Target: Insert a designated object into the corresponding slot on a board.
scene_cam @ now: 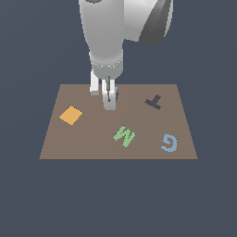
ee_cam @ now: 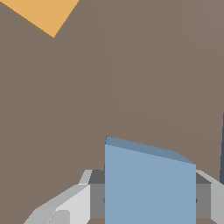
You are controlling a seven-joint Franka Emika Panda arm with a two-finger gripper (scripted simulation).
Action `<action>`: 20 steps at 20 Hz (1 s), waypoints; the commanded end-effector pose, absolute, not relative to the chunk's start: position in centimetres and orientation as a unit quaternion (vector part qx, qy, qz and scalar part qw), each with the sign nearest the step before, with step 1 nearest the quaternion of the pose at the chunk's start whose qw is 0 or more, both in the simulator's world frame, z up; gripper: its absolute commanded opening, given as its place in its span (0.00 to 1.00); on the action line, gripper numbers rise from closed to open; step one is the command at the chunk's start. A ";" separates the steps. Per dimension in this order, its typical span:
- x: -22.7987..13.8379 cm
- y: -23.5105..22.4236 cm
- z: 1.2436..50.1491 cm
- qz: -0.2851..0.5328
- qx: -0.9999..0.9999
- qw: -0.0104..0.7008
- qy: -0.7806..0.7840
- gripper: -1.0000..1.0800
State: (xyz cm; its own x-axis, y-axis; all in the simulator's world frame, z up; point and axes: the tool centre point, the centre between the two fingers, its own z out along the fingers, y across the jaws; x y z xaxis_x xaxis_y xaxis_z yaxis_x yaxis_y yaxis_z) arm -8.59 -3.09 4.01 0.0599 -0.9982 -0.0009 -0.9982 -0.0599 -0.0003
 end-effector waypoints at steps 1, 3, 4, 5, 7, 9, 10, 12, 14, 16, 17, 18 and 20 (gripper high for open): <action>-8.5 -2.9 4.0 0.000 -0.720 0.001 0.693 0.00; -8.5 -2.8 4.0 0.000 -0.717 0.001 0.697 0.00; -8.5 -2.8 4.0 0.000 -0.716 0.001 0.698 0.00; -8.5 -2.7 4.0 0.000 -0.716 0.001 0.699 0.00; -8.5 -2.7 4.0 0.000 -0.717 0.000 0.697 0.00; -8.5 -2.8 3.9 0.000 -0.717 0.000 0.697 0.00; -8.5 -2.7 3.7 0.000 -0.716 0.000 0.698 0.00; -8.4 -2.7 3.3 0.000 -0.716 0.000 0.698 0.00; -8.4 -2.8 3.1 0.000 -0.715 0.000 0.699 0.00; -8.4 -2.7 3.0 0.000 -0.715 0.000 0.699 0.96; -8.4 -2.7 3.0 0.000 -0.715 0.000 0.699 0.96; -8.4 -2.7 3.0 0.000 -0.715 0.000 0.699 0.96; -8.4 -2.7 3.0 0.000 -0.715 0.000 0.699 0.96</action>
State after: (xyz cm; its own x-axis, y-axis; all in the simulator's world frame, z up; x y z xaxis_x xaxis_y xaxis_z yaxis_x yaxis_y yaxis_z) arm -8.44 -2.75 3.02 0.0229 -0.9997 -0.0006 -0.9997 -0.0229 0.0000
